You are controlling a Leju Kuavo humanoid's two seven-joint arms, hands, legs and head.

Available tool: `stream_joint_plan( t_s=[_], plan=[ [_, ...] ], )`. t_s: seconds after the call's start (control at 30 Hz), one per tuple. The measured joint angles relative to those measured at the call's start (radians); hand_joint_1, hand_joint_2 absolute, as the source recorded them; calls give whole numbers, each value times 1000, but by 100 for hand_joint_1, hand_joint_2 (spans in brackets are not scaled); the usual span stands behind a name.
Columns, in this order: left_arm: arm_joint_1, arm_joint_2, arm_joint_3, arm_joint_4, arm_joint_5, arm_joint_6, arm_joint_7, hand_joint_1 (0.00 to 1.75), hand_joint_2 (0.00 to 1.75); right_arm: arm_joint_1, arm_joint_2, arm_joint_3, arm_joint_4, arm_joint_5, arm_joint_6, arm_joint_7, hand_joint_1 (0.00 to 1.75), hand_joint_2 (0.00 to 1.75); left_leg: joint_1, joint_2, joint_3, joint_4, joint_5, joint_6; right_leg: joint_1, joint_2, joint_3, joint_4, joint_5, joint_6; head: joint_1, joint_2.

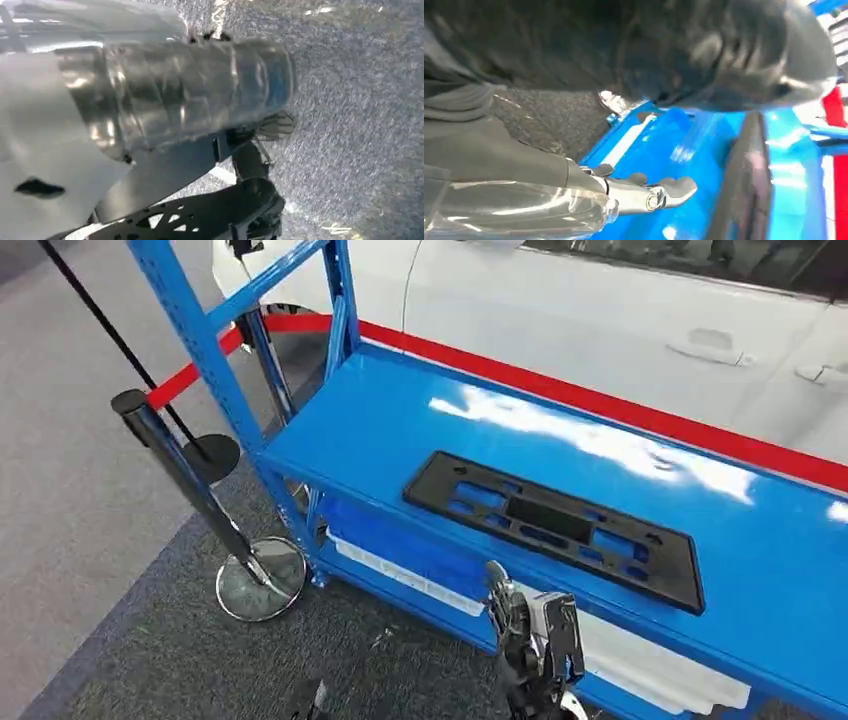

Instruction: Take the parts from the cabinet and place them on the table.

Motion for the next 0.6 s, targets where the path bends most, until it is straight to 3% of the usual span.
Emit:
stream_joint_plan(
  t_s=[0.03,0.1,0.13,0.17,0.2,0.27,0.3,0.33,0.37,0.4,0.47,0.5,0.53,0.57,0.6],
  plan=[
    [-1,0,-1,0,-2,-1,0,0,0,-3,0,0,-3,0,2,-3,0,0,-1,0,-18,42,-26,-4,0,2,6,-3,-2,-3,-3,0],
    [-4,0,-5,0,-6,-2,3,0,0,-6,0,0,-8,0,14,-12,0,0,0,0,-101,186,-92,-10,1,8,6,-2,-6,-9,-3,0],
    [-4,0,-8,0,-6,-2,3,0,0,-6,0,0,-9,0,18,-13,0,0,0,0,-139,242,-108,-11,2,14,7,-2,-8,-11,-3,0],
    [-2,0,-12,0,-6,-2,4,0,0,-6,0,0,-9,0,21,-13,0,0,0,0,-161,263,-103,-11,2,23,8,-2,-10,-11,-3,0],
    [0,0,-14,0,-6,-1,5,0,0,-6,0,0,-9,-1,24,-13,0,0,0,0,-162,239,-71,-10,2,34,11,-1,-12,-11,-3,0],
    [-1,0,-16,0,-6,-1,9,0,0,-6,0,0,-10,-1,31,-13,0,0,0,-6,-115,97,35,-4,2,57,21,1,-19,-9,-3,0],
    [-1,0,-16,0,-7,-1,11,0,0,-6,0,0,-12,-2,34,-13,0,0,0,-32,-89,12,87,1,1,67,26,1,-23,-7,-3,0],
    [-1,0,-18,0,-6,-1,14,0,0,-7,0,0,-13,-2,35,-13,0,0,1,-74,-91,2,74,3,1,74,24,2,-23,-4,1,0],
    [-2,0,-19,0,-7,-1,15,0,0,-8,0,0,-15,-2,36,-13,0,0,-2,-75,-82,-21,57,4,-5,86,13,5,-21,1,2,0],
    [-1,0,-20,0,-7,-1,17,0,0,-8,0,0,-15,-2,36,-13,0,0,-3,-67,-81,-16,84,8,-8,94,12,5,-19,7,1,0],
    [0,0,-21,0,-7,-1,21,0,0,-5,0,0,-16,-2,37,-13,0,0,-3,-46,-77,-25,84,18,-9,118,10,-1,-16,21,1,0],
    [-2,-1,-21,0,-8,-1,22,0,0,-3,0,0,-17,-2,37,-13,0,0,5,-27,-68,-38,92,25,-8,87,3,10,-30,23,2,0],
    [-2,-1,-21,0,-9,-2,21,0,0,-5,0,0,-18,-2,37,-13,0,0,3,-22,-61,-46,93,27,-1,39,-7,39,-51,29,4,0],
    [-3,-1,-21,0,-10,-2,22,0,0,-7,0,0,-18,-2,38,-13,0,0,3,-8,-57,-48,92,31,-2,17,-36,102,-85,35,7,0],
    [-3,-1,-22,0,-10,-2,24,0,0,-7,0,0,-18,-2,41,-13,0,0,2,3,-57,-48,90,33,-5,8,-72,178,-116,39,6,0]
  ],
)
